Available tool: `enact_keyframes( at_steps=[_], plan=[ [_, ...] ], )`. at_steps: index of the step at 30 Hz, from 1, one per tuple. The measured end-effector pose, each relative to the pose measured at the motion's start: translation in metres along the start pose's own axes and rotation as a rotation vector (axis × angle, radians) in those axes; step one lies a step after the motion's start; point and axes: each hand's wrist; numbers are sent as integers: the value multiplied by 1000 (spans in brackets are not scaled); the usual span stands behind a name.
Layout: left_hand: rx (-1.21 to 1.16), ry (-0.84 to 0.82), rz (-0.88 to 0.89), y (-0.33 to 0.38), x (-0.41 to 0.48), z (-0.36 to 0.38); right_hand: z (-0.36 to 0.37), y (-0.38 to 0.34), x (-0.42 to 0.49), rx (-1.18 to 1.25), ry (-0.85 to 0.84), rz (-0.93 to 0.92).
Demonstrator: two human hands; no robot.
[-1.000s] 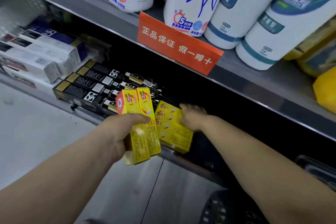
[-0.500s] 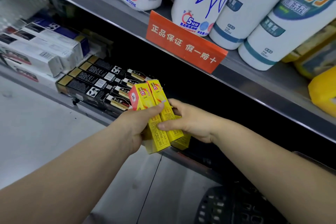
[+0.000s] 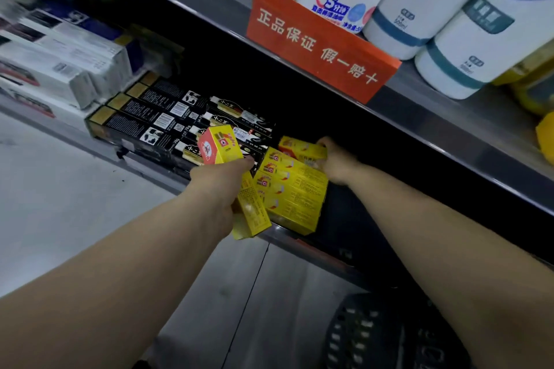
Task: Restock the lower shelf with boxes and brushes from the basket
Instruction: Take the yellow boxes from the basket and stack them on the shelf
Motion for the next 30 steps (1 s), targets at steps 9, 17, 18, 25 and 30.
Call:
enact_keyframes(
  at_steps=[9,17,18,25,30],
  plan=[
    [58,-131,-27,-1,-7,2,11,1,7,-168,-181,-11],
    [55,-160,19,-6,-4,7,-37,-49,-96,517,-585,-232],
    [57,-168,25,-7,-5,7,-37,-50,-107,477,-596,-283],
    [392,-231,244,-10,-14,12,-33,-25,-90,148,-248,-306],
    [486,-260,302,-10,-8,11,-38,-3,-33,-57,88,-111]
  ],
)
Point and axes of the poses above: each hand's wrist, its own x-axis towards the middle knuckle, its own z-axis out of the palm, y = z × x, and after that the axes turned 1 degree about z, right-handed
